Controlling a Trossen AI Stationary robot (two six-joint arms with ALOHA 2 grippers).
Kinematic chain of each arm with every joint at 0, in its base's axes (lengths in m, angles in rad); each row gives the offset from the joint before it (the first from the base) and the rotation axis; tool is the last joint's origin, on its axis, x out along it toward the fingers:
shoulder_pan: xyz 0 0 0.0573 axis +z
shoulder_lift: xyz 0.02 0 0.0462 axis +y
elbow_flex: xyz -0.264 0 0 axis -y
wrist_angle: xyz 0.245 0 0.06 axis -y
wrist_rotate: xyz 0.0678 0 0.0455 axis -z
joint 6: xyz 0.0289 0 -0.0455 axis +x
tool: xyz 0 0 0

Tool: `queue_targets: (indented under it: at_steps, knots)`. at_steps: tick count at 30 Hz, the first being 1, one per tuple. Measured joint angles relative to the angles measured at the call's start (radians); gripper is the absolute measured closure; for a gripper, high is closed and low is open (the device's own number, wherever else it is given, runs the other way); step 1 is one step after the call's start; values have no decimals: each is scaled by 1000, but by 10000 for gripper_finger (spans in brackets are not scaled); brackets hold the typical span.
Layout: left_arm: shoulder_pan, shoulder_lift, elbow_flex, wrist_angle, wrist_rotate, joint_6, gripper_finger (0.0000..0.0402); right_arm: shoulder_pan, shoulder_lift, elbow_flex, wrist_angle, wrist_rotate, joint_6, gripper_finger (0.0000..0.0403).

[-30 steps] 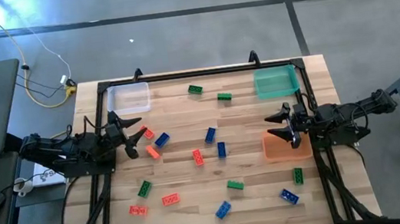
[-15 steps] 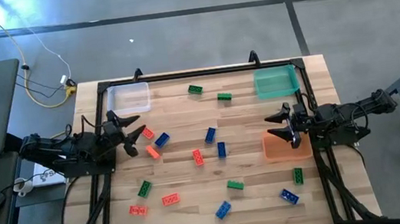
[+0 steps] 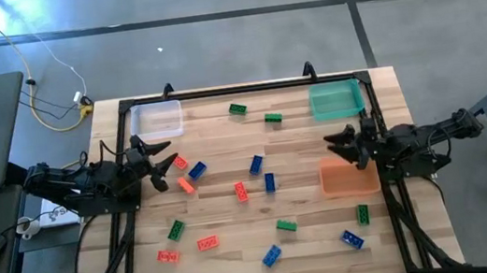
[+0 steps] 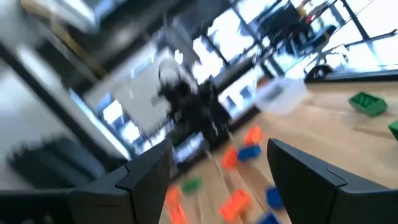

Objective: Sort & place blocks by color
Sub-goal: Put the green game piece into the green bin

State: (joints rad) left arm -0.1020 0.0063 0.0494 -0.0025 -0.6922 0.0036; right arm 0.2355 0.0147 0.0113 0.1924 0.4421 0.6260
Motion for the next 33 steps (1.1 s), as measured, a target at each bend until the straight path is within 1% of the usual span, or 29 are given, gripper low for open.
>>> queue_targets:
  at_steps: [3,7,10,14,16,18,22,27,33]
  knots:
    - [0,0,0,0,0,0,202,0,0,0,80,63,22,151]
    - [0,0,0,0,0,0,202,0,0,0,209,181,16,151]
    - [0,0,0,0,0,0,202,0,0,0,330,241,-57,151]
    - [0,0,0,0,-4,0,202,0,0,2,491,277,-178,151]
    - [0,0,0,0,-8,0,202,0,0,27,505,292,-229,151]
    - [0,0,0,0,-2,-2,202,0,3,71,478,292,-274,151]
    - [0,0,0,1,0,-2,202,0,55,193,349,300,-336,151]
    - [0,0,0,0,0,-1,202,0,180,378,126,372,-391,151]
    - [0,0,-1,1,0,-1,202,0,342,596,-161,446,-399,151]
